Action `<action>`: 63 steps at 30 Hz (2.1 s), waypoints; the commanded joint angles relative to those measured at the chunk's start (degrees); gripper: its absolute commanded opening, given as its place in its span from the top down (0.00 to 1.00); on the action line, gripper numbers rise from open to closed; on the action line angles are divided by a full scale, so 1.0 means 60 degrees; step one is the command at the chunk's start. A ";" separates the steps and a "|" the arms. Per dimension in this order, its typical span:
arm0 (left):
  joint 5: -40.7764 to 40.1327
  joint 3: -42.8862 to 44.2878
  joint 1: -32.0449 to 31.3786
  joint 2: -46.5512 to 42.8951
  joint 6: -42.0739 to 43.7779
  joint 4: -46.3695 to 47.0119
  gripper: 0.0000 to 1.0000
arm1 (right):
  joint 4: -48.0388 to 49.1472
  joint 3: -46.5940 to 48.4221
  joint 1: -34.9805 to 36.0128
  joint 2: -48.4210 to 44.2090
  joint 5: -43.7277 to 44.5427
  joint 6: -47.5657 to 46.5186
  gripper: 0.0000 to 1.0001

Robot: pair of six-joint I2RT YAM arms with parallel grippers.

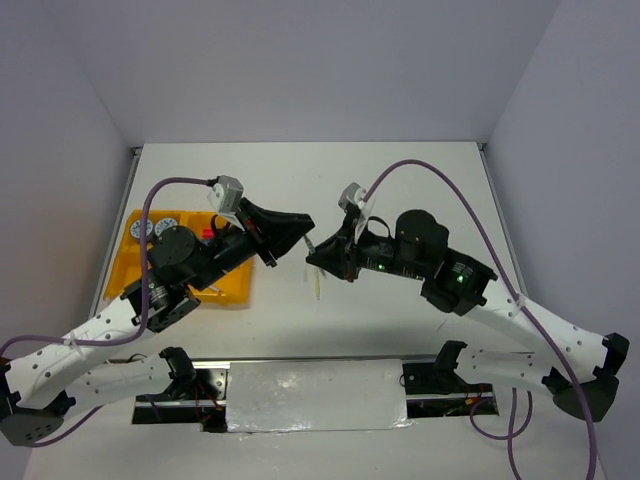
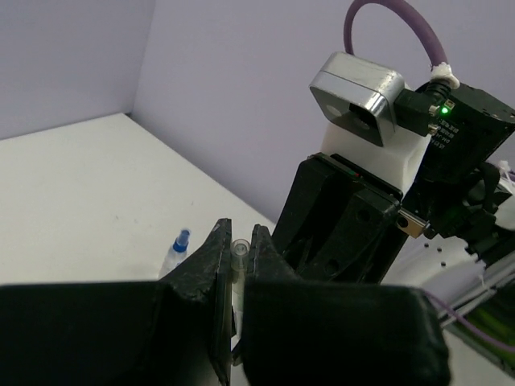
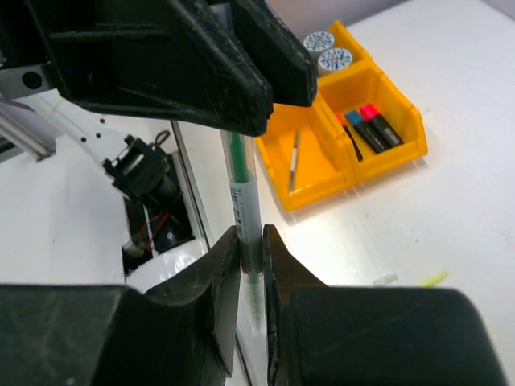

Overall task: Sort the stationery into containers
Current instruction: Close the pen cap on the pen, then place the pen in the storage box.

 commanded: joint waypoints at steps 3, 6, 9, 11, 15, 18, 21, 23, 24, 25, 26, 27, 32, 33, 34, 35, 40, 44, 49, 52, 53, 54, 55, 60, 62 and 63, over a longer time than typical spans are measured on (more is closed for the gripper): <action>0.1328 -0.1558 -0.0805 0.0501 -0.1148 -0.1984 1.00 | 0.2261 0.2881 -0.1000 0.0521 -0.0188 0.0166 1.00; 0.1287 -0.1896 -0.1200 0.0661 -0.1426 -0.1880 1.00 | 0.2203 0.3453 -0.1045 0.0917 -0.0439 0.0254 1.00; 0.1315 -0.2380 -0.1421 0.0618 -0.1791 -0.1631 1.00 | 0.2276 0.3690 -0.1045 0.1049 -0.0367 0.0284 1.00; 0.1402 -0.2628 -0.1524 0.0559 -0.1909 -0.1251 1.00 | 0.2305 0.3763 -0.1161 0.1079 -0.0366 0.0357 1.00; 0.1140 -0.2528 -0.1554 0.0545 -0.1838 -0.1380 1.00 | 0.2392 0.3605 -0.1367 0.1109 -0.0278 0.0503 1.00; -0.1284 -0.1549 -0.1554 0.0369 -0.1574 -0.2974 1.00 | 0.2729 0.2317 -0.1367 0.0889 -0.0483 0.0226 1.00; -0.3805 0.0120 -0.1452 0.0296 -0.1690 -0.5259 0.94 | 0.3504 0.0648 -0.1353 0.0932 -0.1083 0.0341 1.00; -0.5812 0.1598 -0.1305 0.0339 -0.1850 -0.6519 0.45 | 0.4176 -0.0291 -0.1323 0.1194 -0.1406 0.0502 1.00; -0.6443 0.2082 -0.1261 0.0340 -0.1967 -0.6900 0.35 | 0.4354 -0.0512 -0.1323 0.1327 -0.1421 0.0547 1.00; -0.7363 0.2957 -0.1101 0.0311 -0.1925 -0.7165 0.08 | 0.4588 -0.0789 -0.1309 0.1473 -0.1435 0.0577 1.00; -0.7706 0.3401 -0.0998 0.0209 -0.1910 -0.7298 0.01 | 0.4677 -0.0836 -0.1294 0.1648 -0.1421 0.0577 1.00; -0.8115 0.3811 -0.0954 0.0164 -0.1881 -0.7372 0.01 | 0.4692 -0.0807 -0.1265 0.2071 -0.1392 0.0548 1.00; -1.0503 0.6069 -0.0909 -0.0085 -0.1734 -0.8102 0.01 | 0.4166 0.0509 -0.1089 0.3946 -0.1743 0.0314 1.00; -1.0666 0.6303 -0.0909 -0.0129 -0.1734 -0.8250 0.01 | 0.4093 0.0773 -0.0973 0.4646 -0.1685 0.0255 1.00; -1.0755 0.6349 -0.0909 -0.0173 -0.1734 -0.8382 0.01 | 0.3773 0.1413 -0.0899 0.5001 -0.1598 0.0182 1.00; -1.0800 0.6321 -0.0909 -0.0304 -0.1691 -0.8558 0.01 | 0.3523 0.1768 -0.0666 0.5382 -0.1466 -0.0007 1.00; -1.0084 0.4873 -0.0909 -0.1122 -0.1149 -0.8239 0.01 | 0.2207 0.4097 0.0227 0.7974 -0.0675 -0.0462 1.00; -0.8826 0.3613 -0.0909 -0.1871 -0.1251 -0.7652 0.00 | 0.1281 0.5708 0.0712 0.9616 0.0072 -0.0492 0.97; -0.8603 0.3537 -0.0909 -0.1858 -0.1309 -0.8207 0.01 | 0.0841 0.6619 0.1079 1.1067 0.0512 -0.0595 0.95; -0.8603 0.3479 -0.0909 -0.1974 -0.1412 -0.8355 0.01 | 0.0869 0.6868 0.1123 1.1536 0.0601 -0.0537 0.89; -0.8530 0.3377 -0.0909 -0.2134 -0.1310 -0.8253 0.01 | 0.0826 0.7000 0.1123 1.1654 0.0630 -0.0536 0.84; -0.8486 0.3347 -0.0909 -0.2194 -0.1295 -0.8179 0.01 | 0.0782 0.7102 0.1123 1.1757 0.0673 -0.0536 0.81; -0.8457 0.3347 -0.0909 -0.2238 -0.1266 -0.8121 0.01 | 0.0752 0.7161 0.1123 1.1903 0.0601 -0.0522 0.77; -0.8412 0.3478 -0.0909 -0.2180 -0.1207 -0.8398 0.01 | 0.1249 0.6695 0.1138 1.1203 0.0352 -0.0361 0.31; -0.8471 0.3406 -0.0909 -0.2165 -0.1279 -0.8457 0.01 | 0.1483 0.6010 0.1123 1.0299 0.0453 -0.0317 0.23; -0.8500 0.3362 -0.0909 -0.2151 -0.1309 -0.8457 0.01 | 0.1818 0.5729 0.1080 0.9916 0.0541 -0.0273 0.23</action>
